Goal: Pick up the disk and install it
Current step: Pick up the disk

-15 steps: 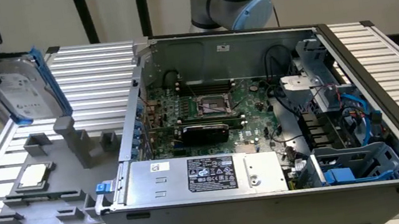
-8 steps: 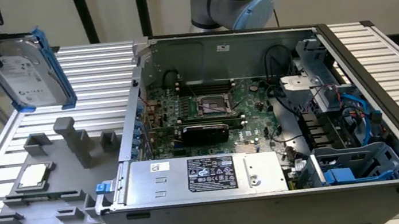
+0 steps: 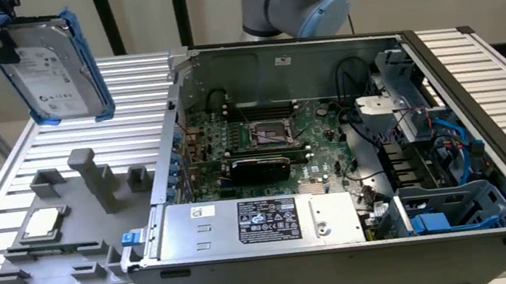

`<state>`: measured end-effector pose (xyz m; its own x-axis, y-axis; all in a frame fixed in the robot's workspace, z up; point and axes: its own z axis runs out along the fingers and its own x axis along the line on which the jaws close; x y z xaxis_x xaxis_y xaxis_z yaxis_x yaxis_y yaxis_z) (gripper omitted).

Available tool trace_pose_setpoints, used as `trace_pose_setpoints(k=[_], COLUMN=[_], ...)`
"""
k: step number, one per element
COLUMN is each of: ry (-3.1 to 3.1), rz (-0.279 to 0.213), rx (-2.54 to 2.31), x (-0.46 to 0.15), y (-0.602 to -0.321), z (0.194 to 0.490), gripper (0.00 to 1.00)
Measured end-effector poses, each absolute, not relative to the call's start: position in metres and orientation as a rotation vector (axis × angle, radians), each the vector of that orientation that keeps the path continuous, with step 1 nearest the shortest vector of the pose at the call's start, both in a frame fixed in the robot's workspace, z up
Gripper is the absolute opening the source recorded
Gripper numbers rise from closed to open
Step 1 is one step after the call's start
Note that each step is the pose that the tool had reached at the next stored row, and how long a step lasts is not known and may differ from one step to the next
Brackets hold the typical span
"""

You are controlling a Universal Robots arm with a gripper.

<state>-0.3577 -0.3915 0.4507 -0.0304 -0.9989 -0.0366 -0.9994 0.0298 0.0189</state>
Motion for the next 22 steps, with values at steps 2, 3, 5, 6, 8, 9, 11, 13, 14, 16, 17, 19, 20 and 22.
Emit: trace_pose_setpoints(k=[2,3,5,6,8,9,11,13,14,16,17,19,20,22], ry=[2.243,2.243,2.242,2.242,2.242,2.242,2.242,2.243,2.243,2.243,2.243,2.244,2.244,2.244], rz=[0.064,0.065,0.066,0.067,0.067,0.067,0.068,0.068,0.069,0.07,0.07,0.071,0.071,0.072], rx=[-2.177,-2.176,-2.176,-2.176,-2.175,-2.176,-2.176,-2.176,-2.176,-2.177,-2.177,-2.177,-2.177,-2.177], x=[-0.349,-0.344,-0.335,-0.331,-0.322,-0.317,-0.308,-0.299,-0.294,-0.285,-0.281,-0.272,-0.267,-0.258], y=[-0.393,-0.394,-0.395,-0.396,-0.398,-0.4,-0.402,-0.404,-0.405,-0.408,-0.409,-0.411,-0.412,-0.414], z=[0.457,0.461,0.467,0.47,0.475,0.476,0.478,0.479,0.48,0.481,0.481,0.482,0.482,0.483], gripper=[0.0,0.0,0.0,0.0,0.0,0.0,0.0,0.0,0.0,0.0,0.0,0.0,0.0,0.0])
